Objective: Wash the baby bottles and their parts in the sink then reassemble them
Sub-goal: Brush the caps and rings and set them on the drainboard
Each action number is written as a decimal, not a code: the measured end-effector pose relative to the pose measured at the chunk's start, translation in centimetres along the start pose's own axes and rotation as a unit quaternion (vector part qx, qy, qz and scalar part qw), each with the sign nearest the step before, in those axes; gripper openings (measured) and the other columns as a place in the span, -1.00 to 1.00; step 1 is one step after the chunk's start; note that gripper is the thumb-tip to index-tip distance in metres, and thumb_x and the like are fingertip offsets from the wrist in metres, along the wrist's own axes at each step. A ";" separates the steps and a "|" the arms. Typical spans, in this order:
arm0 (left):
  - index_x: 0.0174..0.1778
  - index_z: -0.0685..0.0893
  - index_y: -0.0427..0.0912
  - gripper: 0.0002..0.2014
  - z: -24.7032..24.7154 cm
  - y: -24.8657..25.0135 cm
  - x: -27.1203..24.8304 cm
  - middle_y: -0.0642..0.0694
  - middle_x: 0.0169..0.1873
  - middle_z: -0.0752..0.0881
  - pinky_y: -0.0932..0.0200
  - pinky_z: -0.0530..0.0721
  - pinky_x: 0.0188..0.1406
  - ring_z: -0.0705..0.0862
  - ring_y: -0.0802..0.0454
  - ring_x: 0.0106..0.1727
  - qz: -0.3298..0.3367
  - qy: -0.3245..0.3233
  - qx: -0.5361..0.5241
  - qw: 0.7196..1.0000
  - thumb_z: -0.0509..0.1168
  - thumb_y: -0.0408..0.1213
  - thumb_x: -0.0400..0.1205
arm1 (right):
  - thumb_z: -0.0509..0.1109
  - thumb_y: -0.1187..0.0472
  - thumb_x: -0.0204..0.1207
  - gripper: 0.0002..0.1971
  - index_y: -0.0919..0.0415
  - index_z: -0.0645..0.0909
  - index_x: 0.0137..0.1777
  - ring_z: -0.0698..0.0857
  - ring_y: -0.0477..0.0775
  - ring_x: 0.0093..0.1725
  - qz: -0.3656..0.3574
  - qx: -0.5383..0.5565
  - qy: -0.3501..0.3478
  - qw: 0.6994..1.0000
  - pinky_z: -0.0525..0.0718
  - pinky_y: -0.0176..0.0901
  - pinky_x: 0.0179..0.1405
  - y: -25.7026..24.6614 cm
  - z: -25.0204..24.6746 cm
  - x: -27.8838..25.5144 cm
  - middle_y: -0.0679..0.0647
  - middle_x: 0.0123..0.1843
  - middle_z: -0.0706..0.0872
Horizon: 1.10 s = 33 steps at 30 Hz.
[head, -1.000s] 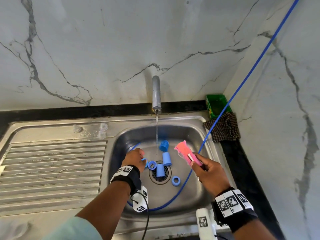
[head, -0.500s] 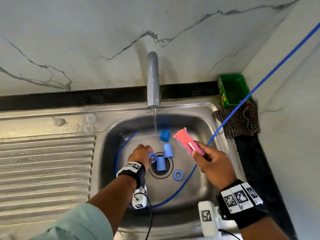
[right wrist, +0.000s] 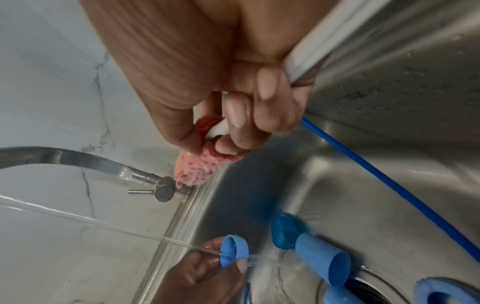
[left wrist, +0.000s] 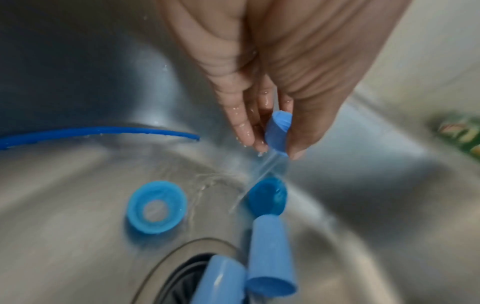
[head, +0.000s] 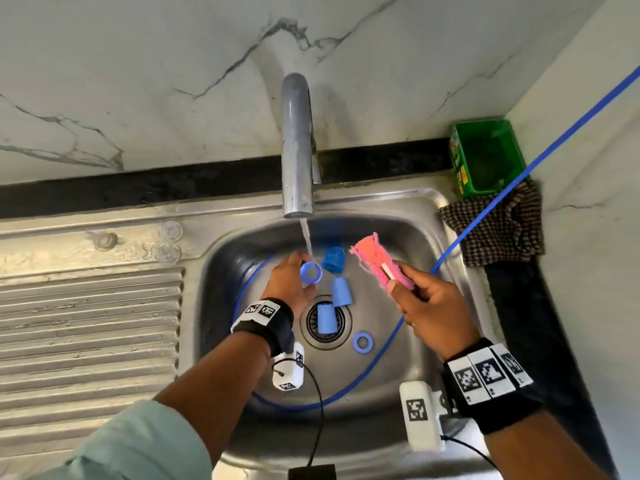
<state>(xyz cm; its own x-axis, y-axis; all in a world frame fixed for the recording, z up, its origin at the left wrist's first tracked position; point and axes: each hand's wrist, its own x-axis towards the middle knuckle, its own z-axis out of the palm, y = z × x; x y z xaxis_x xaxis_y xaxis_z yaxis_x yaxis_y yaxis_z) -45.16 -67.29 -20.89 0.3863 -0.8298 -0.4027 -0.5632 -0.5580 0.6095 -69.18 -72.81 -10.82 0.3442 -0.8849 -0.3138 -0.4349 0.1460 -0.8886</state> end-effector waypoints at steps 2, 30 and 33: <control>0.17 0.62 0.00 -0.61 -1.2 1.4 -0.6 -0.06 0.02 0.76 -0.03 0.74 0.12 0.75 -0.12 0.02 0.009 0.025 -0.064 0.998 0.51 -0.33 0.46 | 0.45 0.13 0.63 -0.49 -0.75 0.60 0.03 0.45 -0.03 -0.51 -0.014 0.009 0.011 1.000 0.50 -0.08 -0.44 -0.5 -0.3 -0.5 0.11 -0.47 0.58; 0.36 0.71 0.02 -0.45 -9.8 7.2 -18.5 0.00 0.28 0.72 -0.03 0.72 0.31 0.73 -0.01 0.29 0.264 0.051 -0.314 0.910 0.59 -0.45 0.47 | 0.22 0.02 0.64 -0.52 -0.32 0.50 0.55 0.60 -0.33 0.40 -0.171 -0.030 -0.072 0.982 0.57 -0.14 0.45 -6.9 1.1 -12.5 -0.38 0.44 0.64; 0.37 0.73 0.07 -0.45 -10.0 7.4 -19.0 0.01 0.28 0.69 -0.05 0.71 0.34 0.71 -0.01 0.32 0.283 0.052 -0.309 0.906 0.60 -0.42 0.47 | 0.20 -0.20 0.48 -0.46 -0.35 0.54 0.50 0.66 -0.31 0.19 -0.177 0.006 -0.071 0.982 0.57 -0.28 0.25 -7.7 1.5 -13.2 -0.37 0.40 0.68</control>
<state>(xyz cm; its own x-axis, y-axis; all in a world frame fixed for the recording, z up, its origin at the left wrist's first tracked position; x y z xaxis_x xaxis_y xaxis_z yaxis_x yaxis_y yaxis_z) -49.33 -55.57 -1.90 0.2481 -0.9583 0.1417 -0.1880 0.0959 0.9775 -69.16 -61.61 -0.29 0.5855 -0.8102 -0.0274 -0.2569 -0.1534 -0.9542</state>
